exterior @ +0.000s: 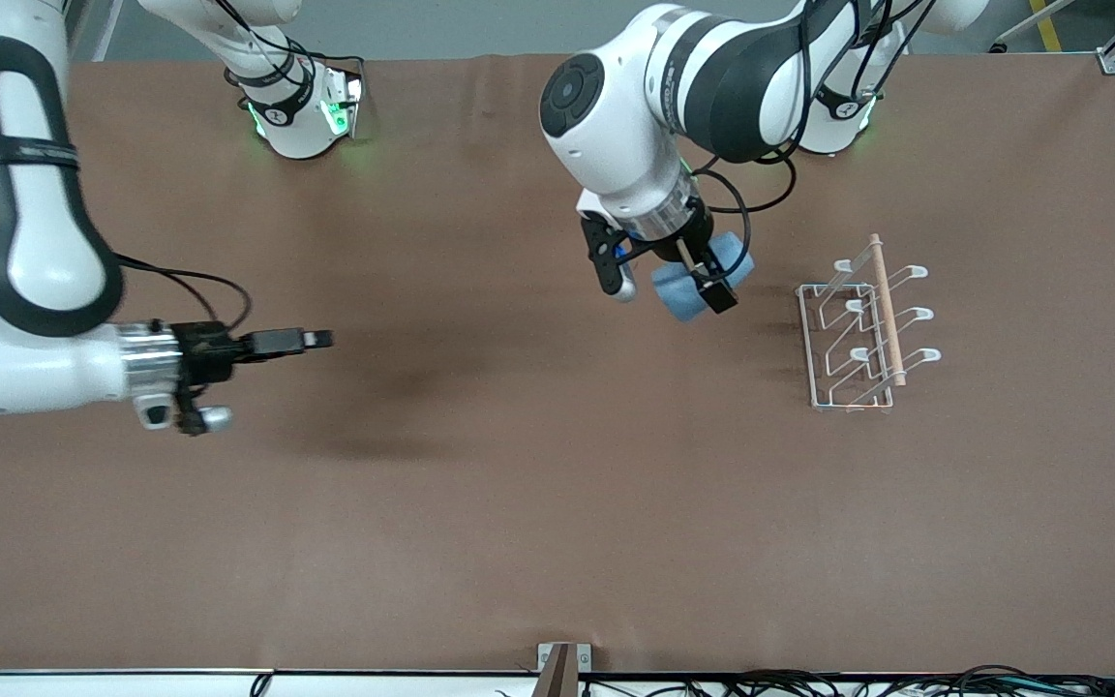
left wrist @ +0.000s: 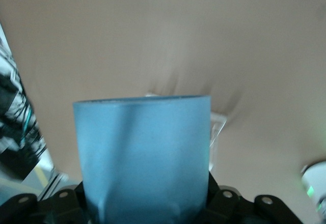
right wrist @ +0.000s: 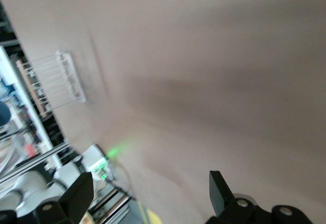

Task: Hang cup on cup holder
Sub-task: 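Carry the blue cup with the left gripper to the rack hook, then lower the blue cup onto a rack hook with the left gripper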

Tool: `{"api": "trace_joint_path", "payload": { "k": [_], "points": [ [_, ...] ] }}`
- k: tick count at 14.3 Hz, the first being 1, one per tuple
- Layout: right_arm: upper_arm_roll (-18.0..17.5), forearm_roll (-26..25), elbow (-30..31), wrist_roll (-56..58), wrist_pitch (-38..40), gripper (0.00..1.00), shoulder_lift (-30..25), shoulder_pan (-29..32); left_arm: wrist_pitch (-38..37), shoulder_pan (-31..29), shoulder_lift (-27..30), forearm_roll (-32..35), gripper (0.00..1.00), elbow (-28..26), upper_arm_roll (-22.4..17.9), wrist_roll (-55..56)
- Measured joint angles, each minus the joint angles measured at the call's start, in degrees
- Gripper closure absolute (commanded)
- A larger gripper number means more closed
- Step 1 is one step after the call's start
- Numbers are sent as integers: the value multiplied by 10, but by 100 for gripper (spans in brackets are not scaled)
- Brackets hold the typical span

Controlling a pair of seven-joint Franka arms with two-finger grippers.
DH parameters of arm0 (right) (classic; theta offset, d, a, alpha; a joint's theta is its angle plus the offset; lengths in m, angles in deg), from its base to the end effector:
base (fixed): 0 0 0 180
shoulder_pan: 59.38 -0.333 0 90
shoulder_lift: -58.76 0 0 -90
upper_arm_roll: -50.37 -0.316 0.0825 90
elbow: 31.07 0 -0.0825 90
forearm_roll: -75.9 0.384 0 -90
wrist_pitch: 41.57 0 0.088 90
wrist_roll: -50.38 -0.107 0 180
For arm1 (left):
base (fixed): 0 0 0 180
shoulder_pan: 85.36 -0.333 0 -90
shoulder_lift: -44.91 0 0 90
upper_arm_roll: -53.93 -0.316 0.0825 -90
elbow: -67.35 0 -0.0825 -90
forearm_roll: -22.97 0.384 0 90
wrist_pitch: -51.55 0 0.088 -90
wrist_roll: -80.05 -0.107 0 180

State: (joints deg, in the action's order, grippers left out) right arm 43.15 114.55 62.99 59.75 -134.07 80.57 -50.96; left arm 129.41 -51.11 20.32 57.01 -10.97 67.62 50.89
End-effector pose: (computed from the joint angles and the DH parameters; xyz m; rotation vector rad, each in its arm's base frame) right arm 0.6251 0.0429 0.3942 -2.3715 0.0382 0.4067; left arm 0.4965 -0.4073 0.4664 -1.9927 1.5894 0.4358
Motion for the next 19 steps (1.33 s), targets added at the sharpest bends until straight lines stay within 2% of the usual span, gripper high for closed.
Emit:
{"api": "trace_joint_path", "payload": {
  "k": [3,5,8,13,15,19],
  "points": [
    [2,-39,-40,-9,0,0,-33,35,-8,-24,-7,78,79,-55,-1,-49],
    [-5,-109,-79,-68,2,0,-49,33,-9,-47,-13,127,79,-94,-2,-57],
    [-15,-239,-111,-147,3,0,-75,-20,-9,-80,-23,189,77,-145,-2,-90],
    [-17,-354,-114,-247,3,0,-136,-98,-49,-98,-58,263,74,-176,-3,-157],
    [-17,-381,-114,-257,5,0,-157,-110,-53,-102,-71,275,74,-177,-3,-157],
    [1,-388,-125,-258,3,0,-164,-102,-67,-110,-105,322,73,-178,-3,-156]
  ]
}}
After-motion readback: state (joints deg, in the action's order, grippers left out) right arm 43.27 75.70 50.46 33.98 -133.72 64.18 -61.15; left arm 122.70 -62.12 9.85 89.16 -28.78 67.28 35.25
